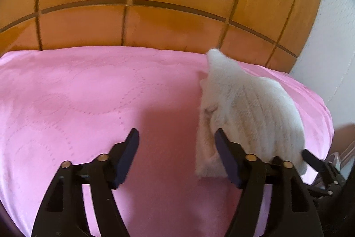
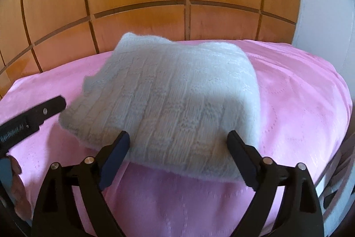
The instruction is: Fold small clothes
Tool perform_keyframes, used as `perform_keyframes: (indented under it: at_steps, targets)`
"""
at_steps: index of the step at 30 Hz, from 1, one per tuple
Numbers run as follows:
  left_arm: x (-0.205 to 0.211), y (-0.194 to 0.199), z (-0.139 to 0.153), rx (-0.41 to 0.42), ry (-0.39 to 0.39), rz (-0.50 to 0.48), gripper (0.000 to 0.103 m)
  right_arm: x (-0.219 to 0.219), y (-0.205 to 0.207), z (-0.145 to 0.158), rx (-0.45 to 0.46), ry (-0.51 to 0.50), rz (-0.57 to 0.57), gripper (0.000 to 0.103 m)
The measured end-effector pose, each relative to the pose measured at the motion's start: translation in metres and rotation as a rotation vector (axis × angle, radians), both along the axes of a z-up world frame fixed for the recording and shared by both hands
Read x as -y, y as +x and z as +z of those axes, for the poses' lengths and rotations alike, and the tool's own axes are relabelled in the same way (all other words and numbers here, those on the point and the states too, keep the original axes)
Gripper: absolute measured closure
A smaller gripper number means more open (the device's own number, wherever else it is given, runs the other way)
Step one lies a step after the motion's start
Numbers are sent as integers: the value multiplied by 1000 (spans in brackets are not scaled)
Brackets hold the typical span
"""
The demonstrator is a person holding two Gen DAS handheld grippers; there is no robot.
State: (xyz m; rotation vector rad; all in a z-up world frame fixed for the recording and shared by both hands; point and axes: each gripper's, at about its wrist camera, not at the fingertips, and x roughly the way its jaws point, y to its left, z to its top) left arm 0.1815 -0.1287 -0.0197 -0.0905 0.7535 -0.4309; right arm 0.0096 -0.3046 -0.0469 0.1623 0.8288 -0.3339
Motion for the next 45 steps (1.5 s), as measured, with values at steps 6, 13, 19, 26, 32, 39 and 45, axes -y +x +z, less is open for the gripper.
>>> perform_keyframes:
  at_steps: [6,13,19,26,32,39,45]
  targets:
    - [-25,-17,-12,-10,28,42,32,1,-19,11,-1,-13,-148,2]
    - [-44,-41,-14,7,50,93,20,-6,-37,26,48,-104,-242,2]
    - [-37,-57,-1,61,82,96,11,-22,-46,30,64,-188,-233,2]
    - [-40,-65,8,85,85,131,4,-22,-50,32,75,-193,-237,2]
    - [-34,-70,10,90,104,124,4,-19,-56,35,96,-174,-231,2]
    - [-25,-74,12,91,102,107,4,-10,-56,32,111,-164,-240,2]
    - [-22,-74,12,97,113,109,4,-9,-57,31,129,-180,-236,2]
